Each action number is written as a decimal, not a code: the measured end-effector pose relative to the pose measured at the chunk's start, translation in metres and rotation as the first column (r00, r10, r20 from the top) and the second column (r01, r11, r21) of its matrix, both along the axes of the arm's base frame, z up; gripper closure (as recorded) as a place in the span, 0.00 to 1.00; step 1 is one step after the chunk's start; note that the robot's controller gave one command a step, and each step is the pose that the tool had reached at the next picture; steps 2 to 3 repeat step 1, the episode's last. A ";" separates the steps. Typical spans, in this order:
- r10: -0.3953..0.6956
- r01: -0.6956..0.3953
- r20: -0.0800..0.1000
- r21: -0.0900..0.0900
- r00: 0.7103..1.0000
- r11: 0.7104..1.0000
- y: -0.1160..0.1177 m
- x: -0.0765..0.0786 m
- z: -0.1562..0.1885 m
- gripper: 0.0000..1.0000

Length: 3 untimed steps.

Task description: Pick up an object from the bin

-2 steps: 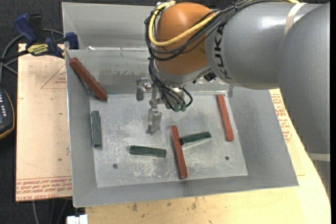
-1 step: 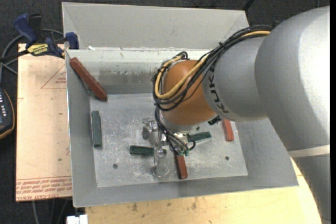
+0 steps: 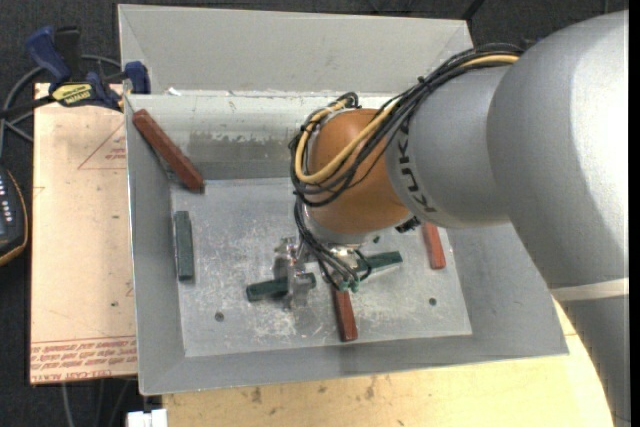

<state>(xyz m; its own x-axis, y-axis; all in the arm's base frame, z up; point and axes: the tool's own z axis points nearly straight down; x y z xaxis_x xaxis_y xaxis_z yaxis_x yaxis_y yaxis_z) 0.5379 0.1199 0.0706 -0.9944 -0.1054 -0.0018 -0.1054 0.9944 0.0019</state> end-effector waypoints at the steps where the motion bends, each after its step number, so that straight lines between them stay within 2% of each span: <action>1: -0.006 0.006 0.009 0.000 1.000 1.000 -0.013 0.013 0.136 1.00; 3: -0.006 0.006 0.009 0.000 1.000 1.000 -0.013 0.013 0.136 1.00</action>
Offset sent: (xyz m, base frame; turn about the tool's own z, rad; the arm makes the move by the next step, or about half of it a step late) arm 0.0102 -0.0137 0.1315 0.0044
